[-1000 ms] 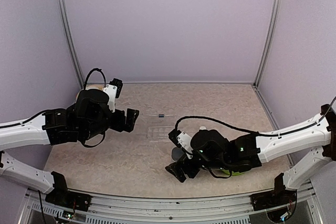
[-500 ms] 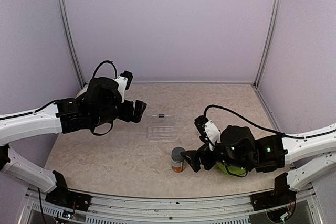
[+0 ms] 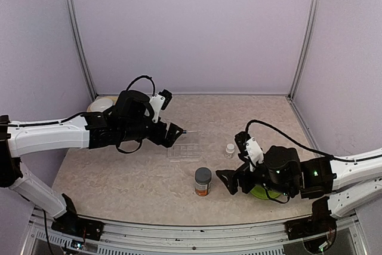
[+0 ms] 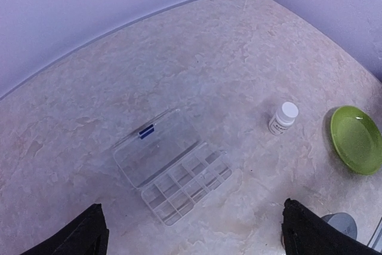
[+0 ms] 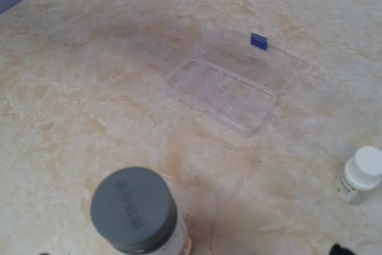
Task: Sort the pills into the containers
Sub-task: Pick up the pill bottle from the center of the board.
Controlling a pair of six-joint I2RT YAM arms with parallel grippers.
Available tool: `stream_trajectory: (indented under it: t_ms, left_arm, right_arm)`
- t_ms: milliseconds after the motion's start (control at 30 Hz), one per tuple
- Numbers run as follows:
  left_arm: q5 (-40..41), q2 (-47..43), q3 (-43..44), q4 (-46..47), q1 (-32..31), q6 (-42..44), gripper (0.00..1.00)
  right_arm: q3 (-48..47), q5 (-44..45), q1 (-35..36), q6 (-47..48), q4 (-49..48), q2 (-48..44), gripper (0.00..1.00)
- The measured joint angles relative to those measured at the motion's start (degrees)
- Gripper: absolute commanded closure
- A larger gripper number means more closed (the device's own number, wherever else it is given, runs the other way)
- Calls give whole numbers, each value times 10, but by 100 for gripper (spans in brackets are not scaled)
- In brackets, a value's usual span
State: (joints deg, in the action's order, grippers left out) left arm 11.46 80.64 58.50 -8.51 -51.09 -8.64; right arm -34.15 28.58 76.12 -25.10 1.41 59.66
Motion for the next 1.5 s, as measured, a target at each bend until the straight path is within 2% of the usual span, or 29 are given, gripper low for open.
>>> stream_trajectory:
  t_ms: [467,700,1000,1167,1500]
  left_arm:
    - [-119,139,141,-35,-18,104,2]
    - [-169,168,141,-80,-57,144,2]
    - [-218,171,131,-106,-85,185,4]
    - [-229,186,131,-113,-99,197,8]
    - [-232,214,129,-122,-103,207,29]
  right_arm:
    - [4,89,-6,-25,24,-48,0]
    - [12,108,-9,-56,52,-97,0]
    - [12,112,-13,-70,76,-92,0]
    - [12,112,-14,-70,80,-81,0]
    - [17,111,-23,-74,79,-80,0]
